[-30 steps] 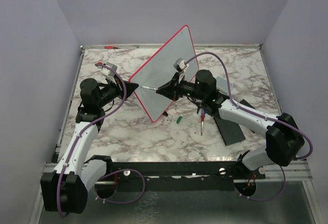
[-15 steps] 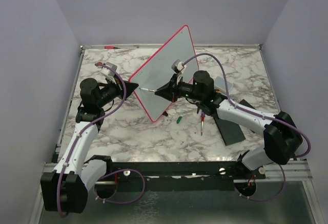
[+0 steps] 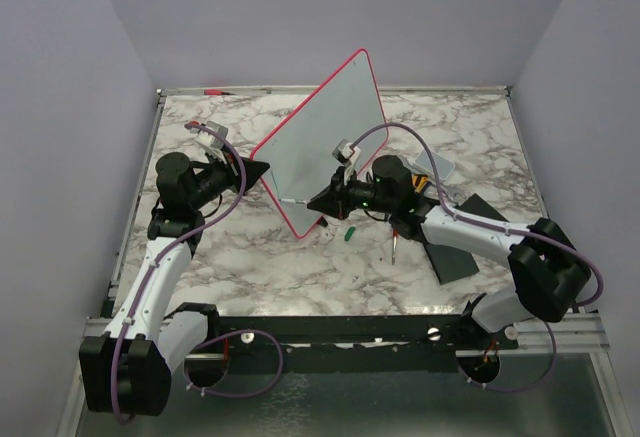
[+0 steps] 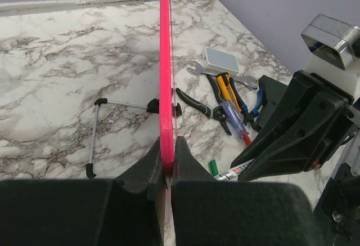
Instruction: Write a sentence on the whiteboard
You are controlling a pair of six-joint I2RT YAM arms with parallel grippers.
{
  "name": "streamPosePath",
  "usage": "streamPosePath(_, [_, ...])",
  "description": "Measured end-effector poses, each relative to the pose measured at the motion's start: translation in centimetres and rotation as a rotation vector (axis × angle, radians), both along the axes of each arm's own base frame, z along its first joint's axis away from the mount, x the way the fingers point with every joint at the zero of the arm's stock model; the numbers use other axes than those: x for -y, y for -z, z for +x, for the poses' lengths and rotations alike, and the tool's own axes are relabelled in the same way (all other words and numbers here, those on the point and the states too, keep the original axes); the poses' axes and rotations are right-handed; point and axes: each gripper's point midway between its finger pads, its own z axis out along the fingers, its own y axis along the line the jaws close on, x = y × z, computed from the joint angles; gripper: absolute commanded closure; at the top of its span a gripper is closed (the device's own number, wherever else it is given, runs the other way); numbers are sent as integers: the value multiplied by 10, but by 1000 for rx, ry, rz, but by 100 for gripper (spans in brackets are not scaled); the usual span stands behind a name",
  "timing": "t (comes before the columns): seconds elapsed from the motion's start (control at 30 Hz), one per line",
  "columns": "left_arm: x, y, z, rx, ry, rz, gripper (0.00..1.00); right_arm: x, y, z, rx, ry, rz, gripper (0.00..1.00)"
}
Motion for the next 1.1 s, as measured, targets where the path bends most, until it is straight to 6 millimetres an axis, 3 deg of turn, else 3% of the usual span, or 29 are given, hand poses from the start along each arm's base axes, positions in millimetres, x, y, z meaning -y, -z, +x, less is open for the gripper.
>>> streamPosePath(0.3, [1,0,-1,1,3,0,100,3,-9,-2,12,18,6,99])
streamPosePath(0.53, [1,0,-1,2,4,1,100,12,-63,-8,99,34,108,99])
streamPosePath(0.63, [1,0,-1,2,4,1,100,10,-75,-6,121,40,132,99])
streamPosePath(1.1, [1,0,-1,2,7,1,100,-5,-62,10,103,41,125,100])
